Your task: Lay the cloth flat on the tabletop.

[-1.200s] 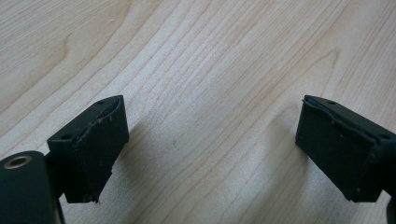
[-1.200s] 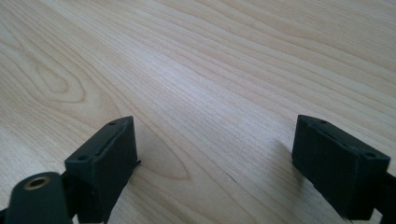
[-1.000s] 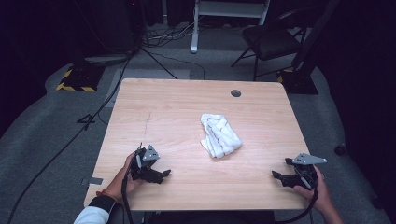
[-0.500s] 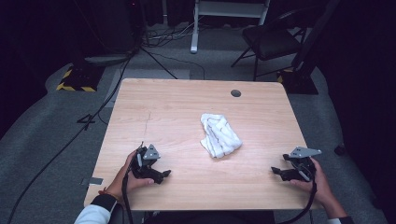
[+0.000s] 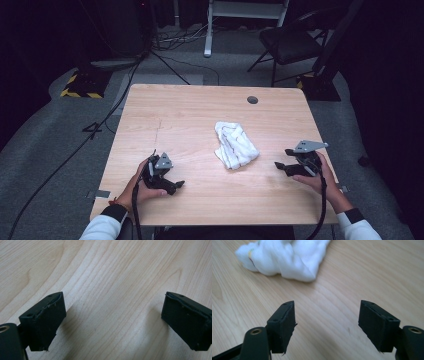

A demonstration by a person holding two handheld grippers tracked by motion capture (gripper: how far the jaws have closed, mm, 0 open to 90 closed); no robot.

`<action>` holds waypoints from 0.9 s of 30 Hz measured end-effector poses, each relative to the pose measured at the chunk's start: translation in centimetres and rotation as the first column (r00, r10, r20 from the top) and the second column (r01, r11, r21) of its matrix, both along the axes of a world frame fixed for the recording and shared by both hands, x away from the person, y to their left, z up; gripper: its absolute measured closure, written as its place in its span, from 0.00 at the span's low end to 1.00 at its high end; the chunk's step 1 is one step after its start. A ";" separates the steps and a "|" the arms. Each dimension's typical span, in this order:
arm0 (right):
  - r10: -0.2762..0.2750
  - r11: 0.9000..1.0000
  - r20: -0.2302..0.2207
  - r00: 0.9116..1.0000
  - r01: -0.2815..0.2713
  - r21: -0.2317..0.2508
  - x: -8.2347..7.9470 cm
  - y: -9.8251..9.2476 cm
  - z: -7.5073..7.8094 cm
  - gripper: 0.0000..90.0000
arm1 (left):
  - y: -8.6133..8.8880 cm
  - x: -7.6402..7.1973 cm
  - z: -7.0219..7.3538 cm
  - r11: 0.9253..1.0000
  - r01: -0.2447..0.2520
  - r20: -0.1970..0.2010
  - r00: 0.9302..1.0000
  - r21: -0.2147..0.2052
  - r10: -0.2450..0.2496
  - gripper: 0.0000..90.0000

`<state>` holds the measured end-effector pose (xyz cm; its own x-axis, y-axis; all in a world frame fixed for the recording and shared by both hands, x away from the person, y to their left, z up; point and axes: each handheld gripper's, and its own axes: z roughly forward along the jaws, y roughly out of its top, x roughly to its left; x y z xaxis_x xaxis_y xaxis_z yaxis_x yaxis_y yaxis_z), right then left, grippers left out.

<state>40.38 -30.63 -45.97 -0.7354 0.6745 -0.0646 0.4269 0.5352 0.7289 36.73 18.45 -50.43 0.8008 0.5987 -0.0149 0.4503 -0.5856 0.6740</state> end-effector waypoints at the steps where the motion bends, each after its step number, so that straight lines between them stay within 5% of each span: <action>1: 0.010 1.000 0.010 1.000 -0.010 -0.006 0.2 0.6 0.2 0.34 | -0.1 0.1 0.0 1.000 0.005 0.001 1.000 0.002 -0.005 0.06; 13: 0.087 0.994 0.040 0.995 -0.089 0.060 3.1 7.2 1.5 0.43 | -0.9 0.9 0.0 1.000 0.012 0.000 1.000 0.000 -0.012 0.06; 21: 0.151 0.989 0.038 0.988 -0.151 -0.007 3.5 11.4 0.1 0.46 | -1.8 1.5 0.0 1.000 0.024 -0.001 1.000 0.001 -0.024 0.07; 27: 0.164 0.985 -0.013 0.986 -0.164 -0.047 4.1 12.2 -1.0 0.76 | -3.2 2.4 0.0 0.999 0.035 0.002 0.999 0.001 -0.035 0.07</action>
